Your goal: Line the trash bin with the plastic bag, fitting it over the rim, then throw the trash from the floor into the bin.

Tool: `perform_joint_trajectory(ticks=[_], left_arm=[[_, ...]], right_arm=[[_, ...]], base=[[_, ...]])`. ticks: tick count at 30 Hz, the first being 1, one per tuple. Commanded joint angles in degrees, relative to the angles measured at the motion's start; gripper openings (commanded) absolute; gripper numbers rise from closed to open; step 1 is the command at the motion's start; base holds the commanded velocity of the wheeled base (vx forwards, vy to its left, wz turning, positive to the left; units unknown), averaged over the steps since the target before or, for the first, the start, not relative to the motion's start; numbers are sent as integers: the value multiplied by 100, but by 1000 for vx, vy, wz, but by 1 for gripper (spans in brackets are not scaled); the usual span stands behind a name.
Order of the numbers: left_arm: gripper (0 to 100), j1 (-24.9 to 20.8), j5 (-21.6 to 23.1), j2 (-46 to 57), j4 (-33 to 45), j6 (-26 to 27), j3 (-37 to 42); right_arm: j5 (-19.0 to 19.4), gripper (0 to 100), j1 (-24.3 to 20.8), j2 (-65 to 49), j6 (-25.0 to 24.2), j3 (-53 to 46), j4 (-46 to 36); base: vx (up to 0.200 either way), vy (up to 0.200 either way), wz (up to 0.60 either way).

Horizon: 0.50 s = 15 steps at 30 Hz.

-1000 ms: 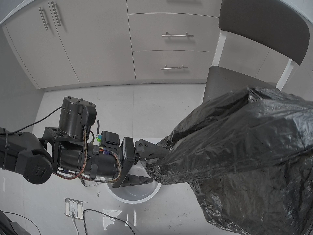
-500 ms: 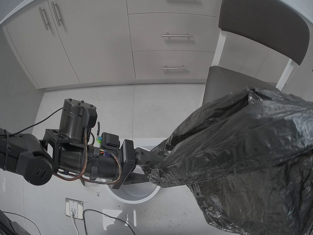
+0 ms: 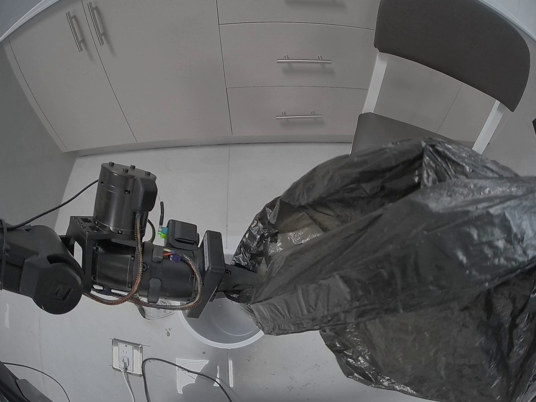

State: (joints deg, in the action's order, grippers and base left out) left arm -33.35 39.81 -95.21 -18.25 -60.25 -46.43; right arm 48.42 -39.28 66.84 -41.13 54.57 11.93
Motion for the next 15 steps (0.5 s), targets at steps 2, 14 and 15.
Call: perform_joint_trajectory(ticks=[2, 14, 15], left_arm=[[0, 154, 0, 415, 23, -49, 99], [0, 883, -9, 1637, 58, -66, 803], [0, 892, -9, 1734, 67, -75, 847]], right_arm=[[-26, 0, -27, 233, 149, -34, -7], [-1362, 0, -686, 1068, 606, 63, 81], [-1450, 0, -739, 1147, 597, 89, 134]], base=[[0, 0, 0], [0, 0, 0], [0, 0, 0]])
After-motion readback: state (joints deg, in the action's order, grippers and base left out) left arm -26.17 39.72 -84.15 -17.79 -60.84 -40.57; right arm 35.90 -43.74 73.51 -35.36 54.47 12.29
